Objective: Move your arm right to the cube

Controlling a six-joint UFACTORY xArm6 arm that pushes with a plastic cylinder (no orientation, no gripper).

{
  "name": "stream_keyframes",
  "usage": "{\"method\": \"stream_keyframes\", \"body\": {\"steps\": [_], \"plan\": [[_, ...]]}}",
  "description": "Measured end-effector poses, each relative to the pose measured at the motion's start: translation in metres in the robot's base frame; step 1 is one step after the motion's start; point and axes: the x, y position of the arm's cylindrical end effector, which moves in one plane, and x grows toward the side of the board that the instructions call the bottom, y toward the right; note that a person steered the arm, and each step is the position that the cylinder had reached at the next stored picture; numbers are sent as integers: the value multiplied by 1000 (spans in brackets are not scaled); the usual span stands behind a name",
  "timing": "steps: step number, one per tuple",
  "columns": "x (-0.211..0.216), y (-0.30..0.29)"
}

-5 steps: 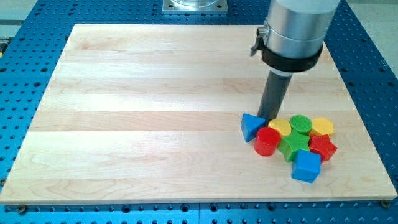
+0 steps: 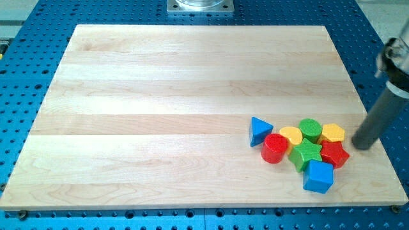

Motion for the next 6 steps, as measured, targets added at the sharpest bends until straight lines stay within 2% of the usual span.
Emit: {"method": "stream_keyframes", "body": {"steps": [3,4,5,6], "plan": [[-23,-27],[6,21],[73,38],[84,10]]}}
